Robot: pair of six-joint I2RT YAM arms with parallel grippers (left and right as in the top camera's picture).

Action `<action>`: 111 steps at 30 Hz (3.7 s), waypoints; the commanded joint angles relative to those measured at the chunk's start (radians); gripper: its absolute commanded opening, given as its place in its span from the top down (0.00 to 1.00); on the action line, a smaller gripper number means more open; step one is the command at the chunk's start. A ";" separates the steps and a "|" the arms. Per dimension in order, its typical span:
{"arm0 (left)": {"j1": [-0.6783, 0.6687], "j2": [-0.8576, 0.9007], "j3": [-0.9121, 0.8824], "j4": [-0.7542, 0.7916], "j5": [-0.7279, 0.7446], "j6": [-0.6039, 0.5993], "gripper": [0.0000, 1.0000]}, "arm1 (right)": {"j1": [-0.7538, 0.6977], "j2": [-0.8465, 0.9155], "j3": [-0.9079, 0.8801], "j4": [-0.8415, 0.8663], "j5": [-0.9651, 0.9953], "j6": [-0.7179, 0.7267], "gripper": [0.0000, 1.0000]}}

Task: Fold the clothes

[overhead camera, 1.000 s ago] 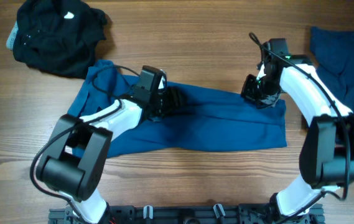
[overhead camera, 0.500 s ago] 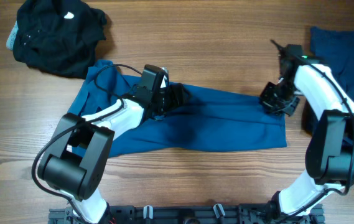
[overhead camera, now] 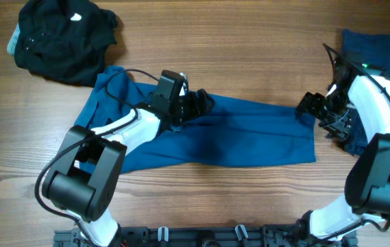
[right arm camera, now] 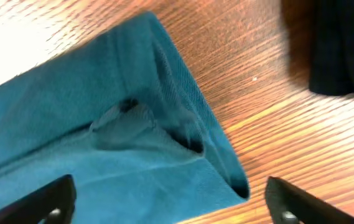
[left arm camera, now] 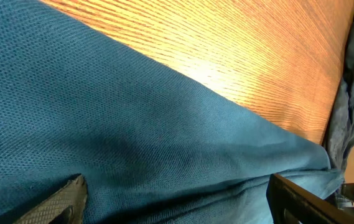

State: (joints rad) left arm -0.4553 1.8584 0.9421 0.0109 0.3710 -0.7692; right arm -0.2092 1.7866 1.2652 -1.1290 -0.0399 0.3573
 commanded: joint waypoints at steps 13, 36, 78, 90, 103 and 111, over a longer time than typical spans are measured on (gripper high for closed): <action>0.007 0.061 -0.032 -0.021 -0.126 0.032 0.05 | -0.119 -0.008 -0.055 0.051 -0.185 -0.381 0.02; 0.007 0.061 -0.032 -0.019 -0.126 0.032 0.04 | -0.119 -0.008 -0.228 0.238 -0.297 -0.437 0.01; 0.007 0.061 -0.032 -0.026 -0.132 0.032 0.03 | -0.119 -0.008 -0.487 0.516 -0.441 -0.372 0.61; 0.010 0.060 -0.032 -0.045 -0.133 0.062 0.05 | -0.120 -0.014 -0.359 0.402 -0.253 -0.221 0.96; 0.027 -0.101 -0.032 -0.093 -0.002 0.138 0.01 | -0.119 -0.060 -0.029 0.092 -0.057 -0.145 0.96; 0.028 -0.361 -0.032 -0.248 -0.005 0.188 0.00 | -0.023 -0.079 -0.025 0.040 -0.037 -0.117 0.96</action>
State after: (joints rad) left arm -0.4301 1.6157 0.9157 -0.1883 0.3710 -0.6491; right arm -0.2939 1.7340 1.2221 -1.0821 -0.1204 0.1989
